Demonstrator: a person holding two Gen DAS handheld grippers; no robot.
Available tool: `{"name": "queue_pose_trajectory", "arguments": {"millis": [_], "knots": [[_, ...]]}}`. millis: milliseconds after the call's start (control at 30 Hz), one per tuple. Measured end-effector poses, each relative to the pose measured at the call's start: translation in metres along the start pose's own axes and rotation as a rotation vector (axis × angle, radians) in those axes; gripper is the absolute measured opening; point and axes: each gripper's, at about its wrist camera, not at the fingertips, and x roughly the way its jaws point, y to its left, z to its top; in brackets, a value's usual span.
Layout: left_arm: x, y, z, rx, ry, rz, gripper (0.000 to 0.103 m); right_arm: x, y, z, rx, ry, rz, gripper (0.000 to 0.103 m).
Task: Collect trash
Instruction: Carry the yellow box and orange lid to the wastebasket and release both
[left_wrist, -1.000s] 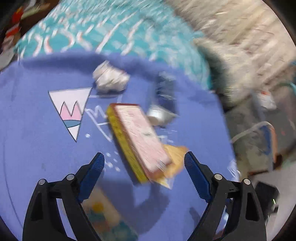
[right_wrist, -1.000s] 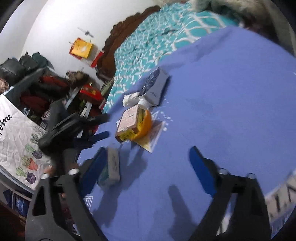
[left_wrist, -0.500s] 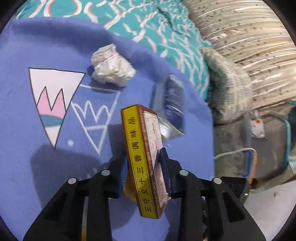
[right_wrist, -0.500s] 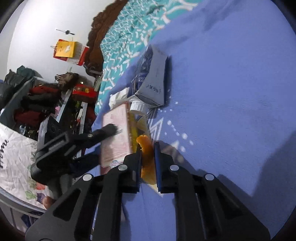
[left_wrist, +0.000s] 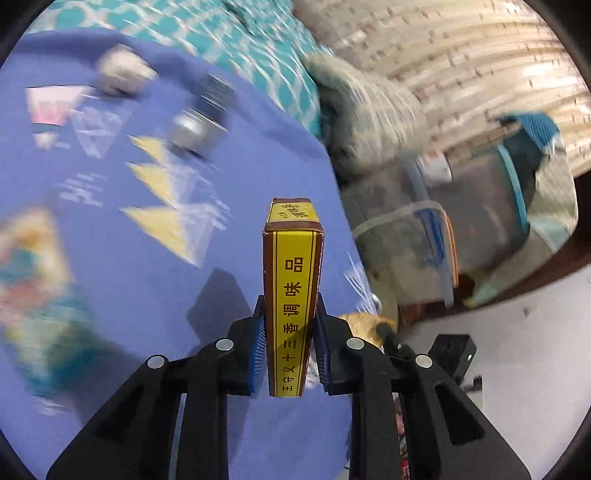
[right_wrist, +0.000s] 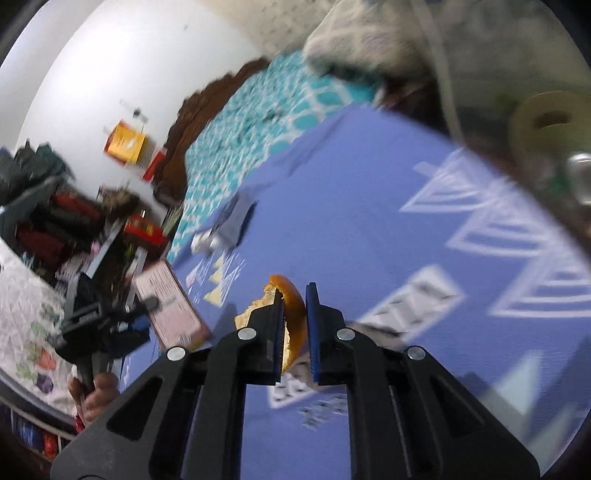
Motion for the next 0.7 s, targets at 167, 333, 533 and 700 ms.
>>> {"name": "queue_pose_trajectory", "arguments": {"millis": [167, 333, 533, 700], "knots": [[0.071, -0.08, 0.0, 0.135, 0.098, -0.005, 0.021, -0.073, -0.051, 0.029, 0.056, -0.171, -0.074, 0.013], [0.162, -0.18, -0.005, 0.301, 0.198, -0.038, 0.021, -0.138, -0.105, 0.052, 0.096, -0.315, -0.198, 0.013], [0.263, -0.267, -0.025, 0.462, 0.274, -0.037, 0.022, -0.167, -0.171, 0.072, 0.149, -0.354, -0.307, 0.013], [0.328, -0.272, -0.04, 0.528, 0.281, 0.112, 0.079, -0.143, -0.19, 0.082, 0.133, -0.301, -0.361, 0.021]]}}
